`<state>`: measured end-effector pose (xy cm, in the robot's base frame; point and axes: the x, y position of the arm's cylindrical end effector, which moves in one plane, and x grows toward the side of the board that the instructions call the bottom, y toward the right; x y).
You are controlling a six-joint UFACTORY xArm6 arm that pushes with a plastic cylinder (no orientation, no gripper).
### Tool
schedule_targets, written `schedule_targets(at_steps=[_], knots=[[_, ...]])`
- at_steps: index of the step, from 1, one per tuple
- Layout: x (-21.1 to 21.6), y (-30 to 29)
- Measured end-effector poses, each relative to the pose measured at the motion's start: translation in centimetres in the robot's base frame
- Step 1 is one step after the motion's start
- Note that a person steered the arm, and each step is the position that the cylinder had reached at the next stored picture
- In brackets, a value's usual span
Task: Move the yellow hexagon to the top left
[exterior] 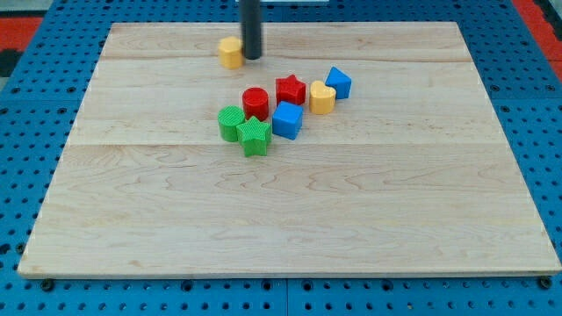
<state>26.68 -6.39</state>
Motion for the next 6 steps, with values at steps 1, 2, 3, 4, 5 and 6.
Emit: schedule_targets(at_steps=[1,2,3,4,5,6], knots=[[1.7,-3.9],[-2.8,-9.7],[-3.2,-4.1],[-7.3,-3.2],[-6.8,-10.0],[-4.8,-12.0]])
